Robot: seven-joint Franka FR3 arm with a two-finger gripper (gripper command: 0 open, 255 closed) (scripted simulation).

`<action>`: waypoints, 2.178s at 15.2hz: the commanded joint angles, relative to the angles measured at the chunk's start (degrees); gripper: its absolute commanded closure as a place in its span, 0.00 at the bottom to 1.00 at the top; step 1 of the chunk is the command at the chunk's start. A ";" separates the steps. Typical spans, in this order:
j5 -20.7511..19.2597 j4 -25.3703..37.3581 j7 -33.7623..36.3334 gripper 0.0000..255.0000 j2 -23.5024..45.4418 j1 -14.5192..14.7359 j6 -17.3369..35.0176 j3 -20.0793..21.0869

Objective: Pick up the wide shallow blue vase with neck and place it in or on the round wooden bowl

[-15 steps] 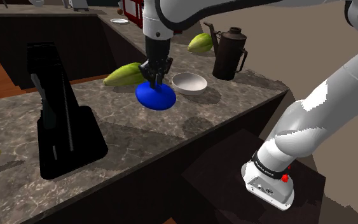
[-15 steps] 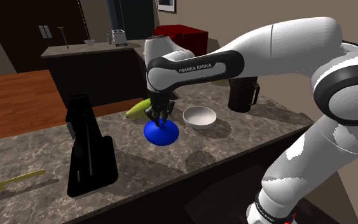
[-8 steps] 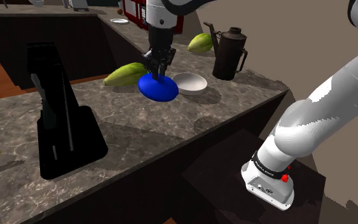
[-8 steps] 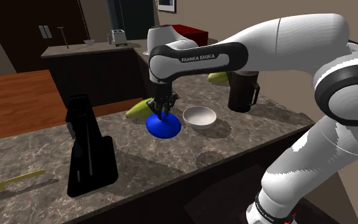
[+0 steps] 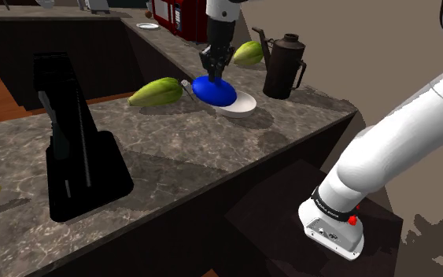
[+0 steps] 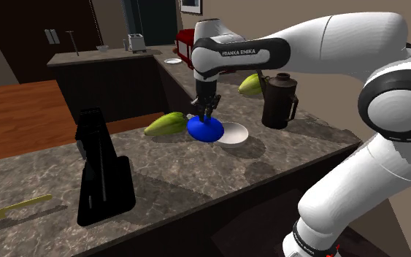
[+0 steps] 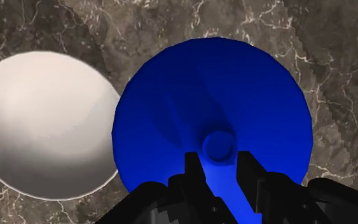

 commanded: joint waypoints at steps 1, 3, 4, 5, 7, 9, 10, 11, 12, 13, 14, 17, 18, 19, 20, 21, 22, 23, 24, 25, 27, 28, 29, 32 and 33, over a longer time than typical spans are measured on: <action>-0.40 0.58 -2.65 1.00 0.28 -1.05 -0.38 -1.69; -0.83 1.57 -5.29 1.00 0.82 -2.14 -0.92 -3.42; -1.05 2.16 -6.60 1.00 1.18 -2.70 -1.20 -4.26; -1.26 2.82 -7.90 1.00 1.59 -3.24 -1.48 -5.10; -1.67 4.34 -10.48 1.00 2.59 -4.32 -2.07 -6.75; -2.03 6.12 -13.02 1.00 3.81 -5.41 -2.69 -8.34; -2.18 7.12 -14.29 1.00 4.50 -5.95 -3.02 -9.12; -2.32 8.18 -15.54 1.00 5.25 -6.50 -3.36 -9.88; -2.53 10.28 -17.80 1.00 6.74 -7.46 -4.01 -11.23; -2.52 9.43 -17.81 1.00 6.66 -7.47 -3.23 -11.22; -2.52 8.59 -17.82 1.00 6.60 -7.47 -2.46 -11.21; -2.50 6.16 -17.85 1.00 6.49 -7.46 -0.13 -11.21; -2.50 5.38 -17.86 1.00 6.48 -7.46 0.64 -11.20; -2.50 4.61 -17.87 1.00 6.48 -7.46 1.41 -11.20; -2.49 3.85 -17.88 1.00 6.50 -7.46 2.18 -11.20; -2.49 3.11 -17.89 1.00 6.53 -7.45 2.95 -11.19; -2.49 2.38 -17.90 1.00 6.56 -7.45 3.71 -11.19; -2.48 1.67 -17.90 1.00 6.62 -7.45 4.48 -11.18; -2.48 0.96 -17.91 1.00 6.68 -7.45 5.25 -11.18; -2.48 0.27 -17.92 1.00 6.76 -7.44 6.01 -11.18; -2.48 -1.07 -17.93 1.00 6.95 -7.44 7.54 -11.17; -2.47 -1.72 -17.94 1.00 7.06 -7.44 8.31 -11.16; -2.47 -2.36 -17.95 1.00 7.18 -7.43 9.07 -11.16; -2.47 -4.21 -17.96 1.00 7.63 -7.43 11.37 -11.14; -2.47 -4.80 -17.97 1.00 7.81 -7.42 12.14 -11.14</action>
